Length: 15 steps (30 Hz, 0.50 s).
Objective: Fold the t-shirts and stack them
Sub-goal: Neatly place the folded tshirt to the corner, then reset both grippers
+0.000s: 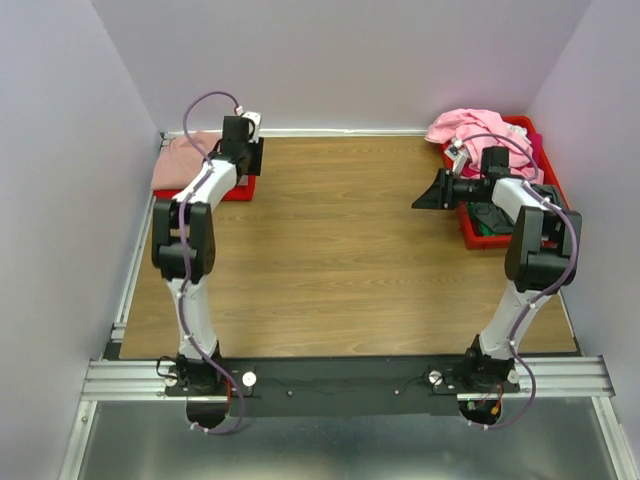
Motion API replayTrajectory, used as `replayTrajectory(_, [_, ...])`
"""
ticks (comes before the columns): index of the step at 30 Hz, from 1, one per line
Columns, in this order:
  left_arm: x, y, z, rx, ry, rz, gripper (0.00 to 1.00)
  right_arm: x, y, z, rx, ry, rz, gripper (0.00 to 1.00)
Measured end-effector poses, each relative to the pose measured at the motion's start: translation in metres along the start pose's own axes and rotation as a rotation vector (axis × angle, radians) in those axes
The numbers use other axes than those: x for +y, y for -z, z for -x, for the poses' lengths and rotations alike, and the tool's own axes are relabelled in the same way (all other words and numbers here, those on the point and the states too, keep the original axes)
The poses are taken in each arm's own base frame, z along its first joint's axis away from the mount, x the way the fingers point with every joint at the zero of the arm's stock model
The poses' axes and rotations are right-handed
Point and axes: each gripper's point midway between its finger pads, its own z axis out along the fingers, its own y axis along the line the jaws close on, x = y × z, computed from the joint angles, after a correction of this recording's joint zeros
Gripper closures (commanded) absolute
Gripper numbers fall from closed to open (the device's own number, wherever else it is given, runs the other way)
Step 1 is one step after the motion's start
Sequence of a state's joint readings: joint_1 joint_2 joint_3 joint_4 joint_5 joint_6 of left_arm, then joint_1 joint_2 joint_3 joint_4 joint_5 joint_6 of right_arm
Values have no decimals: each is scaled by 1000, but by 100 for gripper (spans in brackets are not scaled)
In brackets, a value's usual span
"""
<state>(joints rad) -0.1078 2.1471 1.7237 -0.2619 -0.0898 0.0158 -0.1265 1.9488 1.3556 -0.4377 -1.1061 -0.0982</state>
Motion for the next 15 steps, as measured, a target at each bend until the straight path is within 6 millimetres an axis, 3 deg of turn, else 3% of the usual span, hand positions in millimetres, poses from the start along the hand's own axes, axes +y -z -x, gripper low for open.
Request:
replayTrajectory(1, [-4, 19, 4, -22, -4, -2, 33, -2, 2, -1, 4, 23, -29, 41])
replayTrajectory(2, [-7, 26, 6, -33, -2, -5, 26, -3, 4, -2, 7, 38, -52, 41])
replayTrajectory(4, [-13, 74, 34, -159, 24, -30, 20, -5, 10, -5, 14, 78, -108, 36])
replayTrajectory(6, [-13, 126, 55, -291, 76, -77, 20, -4, 20, -13, 23, 121, -178, 0])
replayTrajectory(8, [-11, 183, 77, -435, 128, -138, 20, -3, 30, -18, 30, 173, -248, 0])
replayTrajectory(10, [-9, 223, 87, -547, 164, -176, 20, -2, 45, -24, 31, 232, -338, 0])
replayTrajectory(12, [-8, 245, 81, -594, 185, -189, 18, -1, 64, -30, 18, 296, -458, 0])
replayTrajectory(15, [-9, 264, 38, -581, 202, -183, 10, 3, 91, -27, -28, 356, -619, 0])
